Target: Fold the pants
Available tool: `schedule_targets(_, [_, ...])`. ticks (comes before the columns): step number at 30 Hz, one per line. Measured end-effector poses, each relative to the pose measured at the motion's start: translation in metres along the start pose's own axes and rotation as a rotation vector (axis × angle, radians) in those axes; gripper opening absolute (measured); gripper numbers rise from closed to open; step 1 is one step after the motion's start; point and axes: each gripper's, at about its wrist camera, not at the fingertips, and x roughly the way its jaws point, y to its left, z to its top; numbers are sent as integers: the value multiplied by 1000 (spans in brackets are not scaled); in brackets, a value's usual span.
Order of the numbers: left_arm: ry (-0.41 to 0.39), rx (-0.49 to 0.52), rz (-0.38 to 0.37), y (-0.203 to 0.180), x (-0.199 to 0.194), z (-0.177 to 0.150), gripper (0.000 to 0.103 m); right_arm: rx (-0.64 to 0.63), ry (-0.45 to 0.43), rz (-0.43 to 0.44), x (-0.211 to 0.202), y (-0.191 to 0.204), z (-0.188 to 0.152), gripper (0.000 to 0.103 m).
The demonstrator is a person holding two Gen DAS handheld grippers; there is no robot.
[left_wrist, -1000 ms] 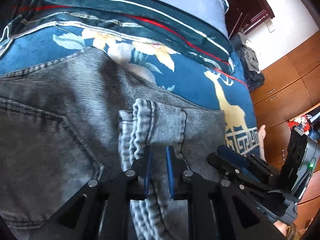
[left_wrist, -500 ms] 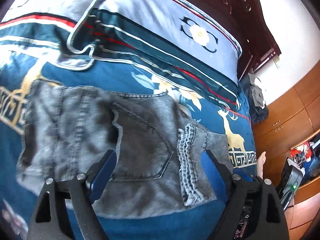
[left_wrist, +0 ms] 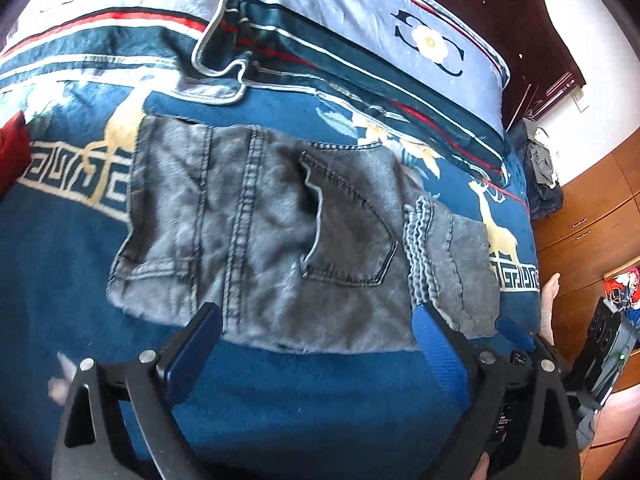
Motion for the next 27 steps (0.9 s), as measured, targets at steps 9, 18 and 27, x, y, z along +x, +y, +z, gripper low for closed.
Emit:
schedule_targets(9, [-7,14,76,25,-22,-6,100,-7,-28,70,-16,20,-30,92])
schedule_targets(18, [-19,-113,83,75,-41,10,100,-148,-7,123,-3,62,-30,92])
schedule_targets(27, [17,-203,60,108,-28,32,100,-360,28,165,33,123,-22,92])
